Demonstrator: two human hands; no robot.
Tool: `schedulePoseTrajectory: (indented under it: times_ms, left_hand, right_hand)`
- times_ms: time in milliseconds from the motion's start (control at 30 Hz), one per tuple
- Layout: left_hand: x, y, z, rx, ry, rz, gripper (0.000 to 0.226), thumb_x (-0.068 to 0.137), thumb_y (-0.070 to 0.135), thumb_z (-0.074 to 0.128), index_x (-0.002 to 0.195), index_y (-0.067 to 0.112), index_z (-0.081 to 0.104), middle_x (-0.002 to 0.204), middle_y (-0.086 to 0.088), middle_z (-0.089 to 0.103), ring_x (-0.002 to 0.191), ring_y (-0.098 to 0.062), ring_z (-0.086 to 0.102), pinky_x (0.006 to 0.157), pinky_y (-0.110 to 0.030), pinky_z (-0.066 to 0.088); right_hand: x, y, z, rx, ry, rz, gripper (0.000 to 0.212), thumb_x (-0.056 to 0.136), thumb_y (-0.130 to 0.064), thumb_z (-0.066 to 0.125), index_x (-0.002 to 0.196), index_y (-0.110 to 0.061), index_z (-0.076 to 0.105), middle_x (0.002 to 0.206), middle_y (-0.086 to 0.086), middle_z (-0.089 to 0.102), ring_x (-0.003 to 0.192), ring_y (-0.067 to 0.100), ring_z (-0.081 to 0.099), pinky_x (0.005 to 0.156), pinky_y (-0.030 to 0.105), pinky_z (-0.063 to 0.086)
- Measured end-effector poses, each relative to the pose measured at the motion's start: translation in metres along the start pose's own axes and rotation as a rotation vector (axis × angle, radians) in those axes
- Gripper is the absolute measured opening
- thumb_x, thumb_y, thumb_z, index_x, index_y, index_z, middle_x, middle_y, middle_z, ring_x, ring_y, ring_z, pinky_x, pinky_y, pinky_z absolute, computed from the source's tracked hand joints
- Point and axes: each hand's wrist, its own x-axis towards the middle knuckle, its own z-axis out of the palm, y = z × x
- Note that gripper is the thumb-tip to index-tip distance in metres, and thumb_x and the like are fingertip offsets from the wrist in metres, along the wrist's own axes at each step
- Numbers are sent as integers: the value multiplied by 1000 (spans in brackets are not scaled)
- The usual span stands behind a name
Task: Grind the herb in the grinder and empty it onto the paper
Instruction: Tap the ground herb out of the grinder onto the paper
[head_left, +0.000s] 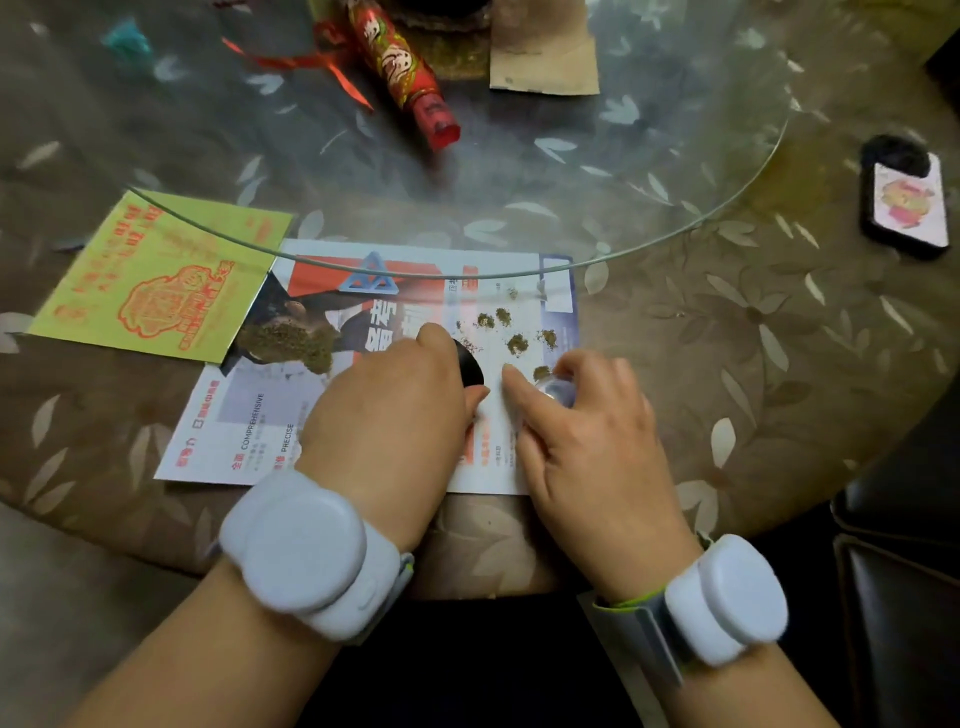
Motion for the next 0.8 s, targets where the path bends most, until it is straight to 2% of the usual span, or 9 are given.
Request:
schedulePoseTrajectory:
  times_ms: [100,200,333,467,533,633,700,733,800]
  left_hand:
    - [-1,0,0,4,-7,4,39,92,52,45,88,18,27,77,-2,42,74,-28,58,55,-33,31]
    - [0,1,-1,-8,-12,-7,39,92,52,44,89,18,27,79,-1,39,67,-24,44,56,-32,30]
    - [0,0,0,-29,-17,-8,38,92,51,45,90,18,27,84,-5,51,77,-28,57,58,-33,31]
    - [1,-1,3,-22,-18,-6,39,92,52,46,89,19,26,92,-6,58,80,-28,60,59,-33,33]
    - [1,-1,3,-19,-20,-2,39,92,52,45,89,19,26,92,-6,58,79,-26,59,59,-33,33]
    - [0,-1,4,-33,-32,1,39,92,52,46,89,18,26,92,-5,58,78,-26,58,58,-32,33]
    - [0,-2,4,-34,-35,-8,40,92,52,46,89,18,27,90,-5,58,71,-25,52,57,-32,32]
    - [0,-2,3,-36,-36,-11,39,92,52,45,89,18,27,89,-4,58,68,-24,47,57,-32,32]
    - [1,-3,1,-37,-43,-19,39,92,52,45,89,18,28,88,-4,56,67,-21,40,57,-32,33]
  right_hand:
    - [2,-1,1,-34,-4,16,44,79,-30,46,120,-24,62,106,13,53,91,33,48,71,37,38]
    - [1,0,1,-41,-6,11,44,79,-30,45,119,-24,63,104,12,53,90,32,47,71,36,37]
    - [5,1,1,-14,14,8,45,80,-30,42,119,-23,63,103,14,53,89,33,47,70,37,40]
    - [8,0,2,18,34,-4,44,80,-30,40,115,-22,66,100,14,53,88,34,48,70,38,41]
    - [11,4,1,99,72,18,43,81,-30,39,113,-21,68,99,15,53,89,34,49,73,39,43]
    - [18,12,-4,394,149,128,39,84,-29,38,104,-19,71,95,11,57,91,27,54,81,34,43]
    - [24,16,-8,579,152,189,34,86,-24,39,97,-20,71,92,0,60,91,15,55,82,23,42]
    - [27,17,-10,629,146,200,32,86,-20,39,94,-20,70,88,-8,60,91,13,56,82,21,42]
    - [30,18,-12,672,131,189,30,86,-16,40,91,-20,69,82,-16,58,89,17,58,82,31,45]
